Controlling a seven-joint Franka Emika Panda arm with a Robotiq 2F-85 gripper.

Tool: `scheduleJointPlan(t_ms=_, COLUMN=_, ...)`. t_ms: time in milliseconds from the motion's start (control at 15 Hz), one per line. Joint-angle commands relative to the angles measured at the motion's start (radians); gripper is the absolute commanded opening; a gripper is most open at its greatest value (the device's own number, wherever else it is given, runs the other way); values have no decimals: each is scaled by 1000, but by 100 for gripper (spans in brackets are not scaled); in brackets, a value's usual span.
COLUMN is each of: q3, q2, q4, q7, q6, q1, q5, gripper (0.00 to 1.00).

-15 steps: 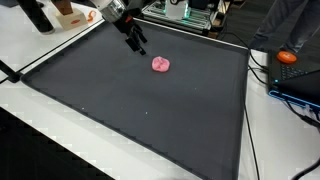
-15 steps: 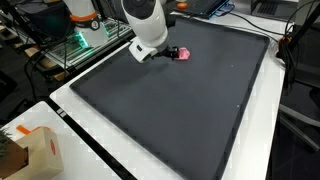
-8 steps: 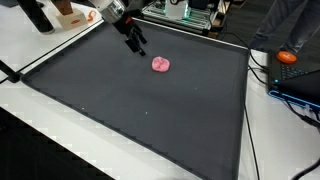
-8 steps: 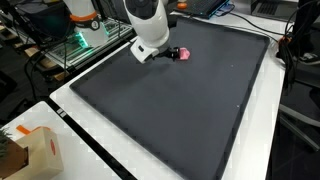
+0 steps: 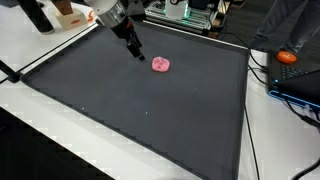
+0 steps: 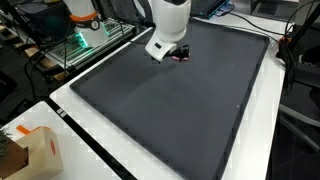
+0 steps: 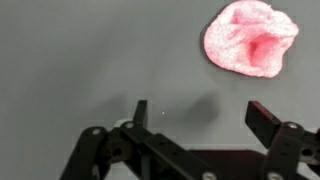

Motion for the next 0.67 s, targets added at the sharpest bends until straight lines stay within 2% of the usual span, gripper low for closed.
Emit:
scheduleJointPlan(t_ms=0, q3=5, q2=67, q4=101, q7=-20, q6=1, q1=39, q5=-109, gripper=100)
scheduleJointPlan(t_ms=600, q3=85, q2=171, q4=298, q7=-239, q6=-68, q1=101, q5=-254, gripper=100)
